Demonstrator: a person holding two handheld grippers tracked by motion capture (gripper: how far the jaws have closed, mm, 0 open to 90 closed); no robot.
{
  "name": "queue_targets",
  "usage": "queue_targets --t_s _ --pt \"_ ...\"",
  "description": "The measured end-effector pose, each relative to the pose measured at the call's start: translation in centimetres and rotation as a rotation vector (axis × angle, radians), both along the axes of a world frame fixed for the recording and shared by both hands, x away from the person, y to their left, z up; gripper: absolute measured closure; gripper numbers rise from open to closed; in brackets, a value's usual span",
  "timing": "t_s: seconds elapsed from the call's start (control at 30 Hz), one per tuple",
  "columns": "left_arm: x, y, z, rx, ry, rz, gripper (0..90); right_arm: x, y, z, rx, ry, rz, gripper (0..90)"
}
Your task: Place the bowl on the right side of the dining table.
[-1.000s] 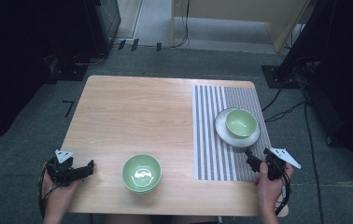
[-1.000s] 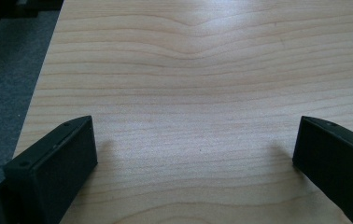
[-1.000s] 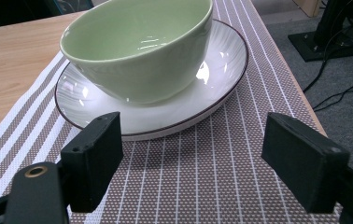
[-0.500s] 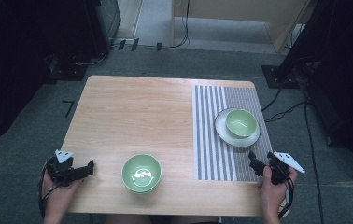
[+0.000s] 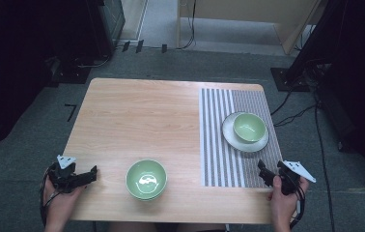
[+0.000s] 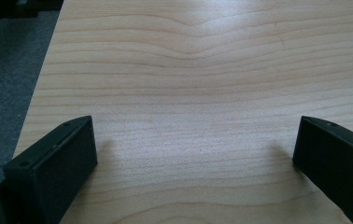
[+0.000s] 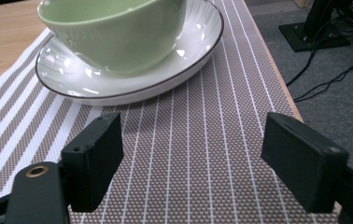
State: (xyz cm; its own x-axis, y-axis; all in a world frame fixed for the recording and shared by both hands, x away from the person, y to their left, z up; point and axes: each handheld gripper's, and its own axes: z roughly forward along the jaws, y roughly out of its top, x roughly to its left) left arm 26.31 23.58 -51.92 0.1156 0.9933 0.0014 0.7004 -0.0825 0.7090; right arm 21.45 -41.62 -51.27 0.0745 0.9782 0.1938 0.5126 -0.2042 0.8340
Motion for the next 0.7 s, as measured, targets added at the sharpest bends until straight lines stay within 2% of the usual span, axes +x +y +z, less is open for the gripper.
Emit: queue_targets --t_s 0.7 --pt "0.0 0.0 0.0 0.000 0.000 0.000 0.0 -1.2 -0.7 -0.8 -0.027 0.055 -0.004 20.8"
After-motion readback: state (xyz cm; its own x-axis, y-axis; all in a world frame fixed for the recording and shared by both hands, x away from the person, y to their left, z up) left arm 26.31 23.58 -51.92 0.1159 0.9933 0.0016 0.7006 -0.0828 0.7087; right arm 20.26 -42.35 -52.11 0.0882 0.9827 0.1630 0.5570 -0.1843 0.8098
